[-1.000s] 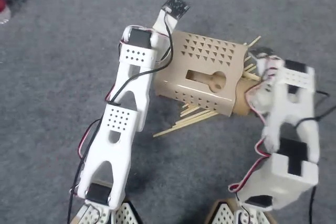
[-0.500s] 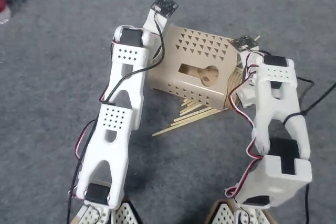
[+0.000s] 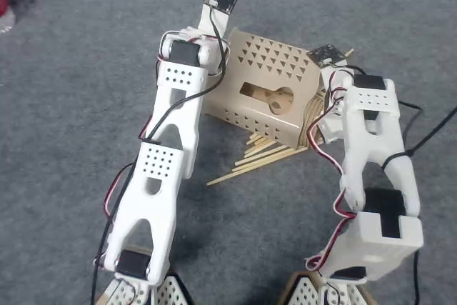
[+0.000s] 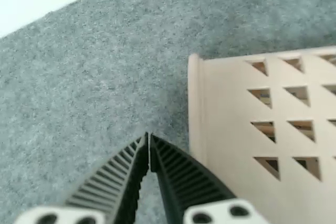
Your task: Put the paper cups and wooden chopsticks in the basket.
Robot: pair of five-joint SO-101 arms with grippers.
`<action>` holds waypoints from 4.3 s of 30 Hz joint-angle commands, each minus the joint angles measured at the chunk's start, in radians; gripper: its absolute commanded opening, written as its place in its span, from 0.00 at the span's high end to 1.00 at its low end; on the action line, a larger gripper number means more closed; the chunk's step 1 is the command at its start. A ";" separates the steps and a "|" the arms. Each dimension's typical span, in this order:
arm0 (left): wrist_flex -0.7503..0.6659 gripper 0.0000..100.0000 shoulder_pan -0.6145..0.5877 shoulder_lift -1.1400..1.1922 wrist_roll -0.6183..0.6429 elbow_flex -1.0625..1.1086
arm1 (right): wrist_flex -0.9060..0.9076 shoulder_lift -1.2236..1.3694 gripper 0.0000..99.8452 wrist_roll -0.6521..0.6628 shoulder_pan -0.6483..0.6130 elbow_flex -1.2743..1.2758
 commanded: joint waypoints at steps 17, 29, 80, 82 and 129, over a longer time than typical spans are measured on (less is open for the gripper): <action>0.226 0.99 0.063 -0.213 0.209 -0.010 | -0.015 -0.050 0.99 -0.012 -0.012 -0.034; 0.244 0.85 0.057 -0.066 0.210 -0.013 | -0.013 -0.050 0.99 -0.012 -0.012 -0.034; 0.135 0.83 -0.242 0.051 -0.018 0.027 | -0.012 -0.610 0.99 -0.083 -0.081 -0.038; 0.150 0.83 -0.247 0.051 -0.021 0.002 | -0.012 -0.619 0.99 -0.083 -0.104 -0.040; 0.184 0.83 -0.334 -0.238 0.434 0.027 | -0.426 0.065 0.98 -0.092 -0.200 -0.201</action>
